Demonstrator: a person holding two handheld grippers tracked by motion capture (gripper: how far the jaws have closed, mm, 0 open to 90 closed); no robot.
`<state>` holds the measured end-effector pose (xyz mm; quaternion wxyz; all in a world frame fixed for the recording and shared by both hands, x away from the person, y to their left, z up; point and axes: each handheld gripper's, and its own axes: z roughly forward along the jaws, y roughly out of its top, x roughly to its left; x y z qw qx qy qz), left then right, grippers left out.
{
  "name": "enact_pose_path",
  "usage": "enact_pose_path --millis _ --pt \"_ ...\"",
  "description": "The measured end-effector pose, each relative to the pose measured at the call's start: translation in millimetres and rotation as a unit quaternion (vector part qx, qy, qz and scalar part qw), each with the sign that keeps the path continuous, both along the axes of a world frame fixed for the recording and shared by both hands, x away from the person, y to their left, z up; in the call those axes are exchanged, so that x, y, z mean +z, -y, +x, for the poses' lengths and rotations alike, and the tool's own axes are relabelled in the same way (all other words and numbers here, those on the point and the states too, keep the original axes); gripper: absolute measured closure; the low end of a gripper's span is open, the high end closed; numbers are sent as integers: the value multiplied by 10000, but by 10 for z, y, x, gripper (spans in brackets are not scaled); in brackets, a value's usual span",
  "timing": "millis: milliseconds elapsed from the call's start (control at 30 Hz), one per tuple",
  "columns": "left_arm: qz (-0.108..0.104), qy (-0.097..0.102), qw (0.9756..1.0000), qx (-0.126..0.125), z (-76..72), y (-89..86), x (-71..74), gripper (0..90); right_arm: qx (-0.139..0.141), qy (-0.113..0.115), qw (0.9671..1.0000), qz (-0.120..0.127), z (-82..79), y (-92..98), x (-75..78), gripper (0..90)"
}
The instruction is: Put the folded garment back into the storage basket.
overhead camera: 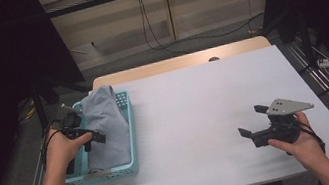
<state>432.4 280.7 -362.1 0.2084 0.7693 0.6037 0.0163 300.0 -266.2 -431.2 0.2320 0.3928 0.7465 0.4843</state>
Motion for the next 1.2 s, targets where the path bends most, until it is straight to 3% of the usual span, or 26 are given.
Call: enact_pose_path --millis 367,500,567,733,800,833,867,933,967,1100,1133,1167,1200 --pt "58 107 9999 108 12 -67 53 380 15 13 10000 -4 4 -18 6 45" --pt "53 258 9995 187 28 -84 84 377 13 22 10000 2 5 -18 8 45" --pt "-50 430 9989 185 45 -94 141 403 17 17 10000 -4 7 -23 5 45" --pt "-103 511 9986 109 89 -71 150 535 56 55 10000 -19 9 -57 24 45" --pt "-140 487 9986 142 106 -39 111 629 57 56 10000 -17 10 -59 24 45" --pt "-274 561 9978 235 130 -5 51 742 61 38 10000 -23 13 -62 14 45" --pt "-274 561 9978 235 130 -5 51 784 65 28 10000 -33 13 -63 9 45" --pt "-296 690 9968 270 160 31 -22 797 63 14 10000 -36 13 -64 3 45" --pt "-277 664 9970 274 199 71 -110 851 76 0 10000 -48 16 -67 -8 45" --pt "-231 680 9970 296 256 106 -253 900 81 5 9999 -60 19 -71 -16 45" --pt "-298 552 9974 367 288 119 -368 900 74 -17 9999 -66 29 -73 -26 45" --pt "-298 552 9974 367 288 119 -368 900 74 -17 9999 -66 29 -73 -26 45" --pt "-299 400 9981 359 305 135 -495 900 78 -19 9999 -77 38 -74 -33 45"
